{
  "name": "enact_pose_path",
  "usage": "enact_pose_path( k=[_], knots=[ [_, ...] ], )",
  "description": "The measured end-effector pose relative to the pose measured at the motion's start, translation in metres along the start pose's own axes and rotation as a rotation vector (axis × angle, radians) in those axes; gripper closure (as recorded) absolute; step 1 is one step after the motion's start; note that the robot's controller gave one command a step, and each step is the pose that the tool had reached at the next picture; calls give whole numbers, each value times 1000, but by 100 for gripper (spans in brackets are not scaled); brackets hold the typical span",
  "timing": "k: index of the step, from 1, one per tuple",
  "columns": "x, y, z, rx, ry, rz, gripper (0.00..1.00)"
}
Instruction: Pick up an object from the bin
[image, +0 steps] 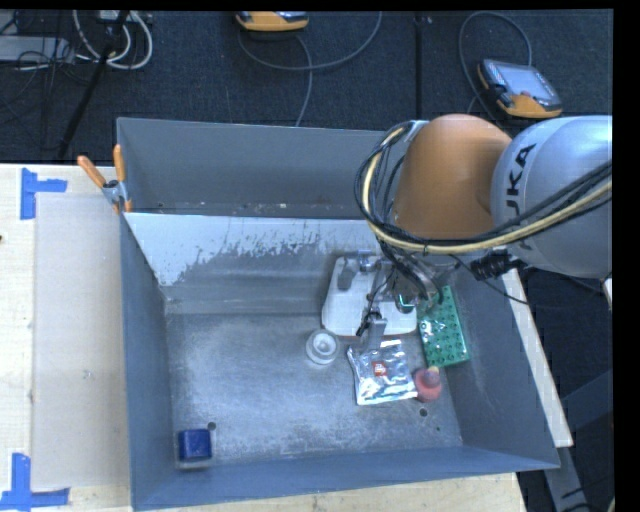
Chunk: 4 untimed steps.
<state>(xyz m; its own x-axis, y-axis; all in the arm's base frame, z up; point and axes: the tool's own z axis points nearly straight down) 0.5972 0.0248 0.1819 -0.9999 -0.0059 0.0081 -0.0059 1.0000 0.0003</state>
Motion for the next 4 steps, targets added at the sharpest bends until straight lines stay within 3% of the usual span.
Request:
enact_pose_path(
  k=[1,2,3,4],
  knots=[
    [23,-55,59,1,0,-17,0],
    [84,-71,114,0,-4,137,0],
    [83,-71,113,-1,-7,136,100],
    [79,-68,-37,0,-17,95,100]
  ],
)
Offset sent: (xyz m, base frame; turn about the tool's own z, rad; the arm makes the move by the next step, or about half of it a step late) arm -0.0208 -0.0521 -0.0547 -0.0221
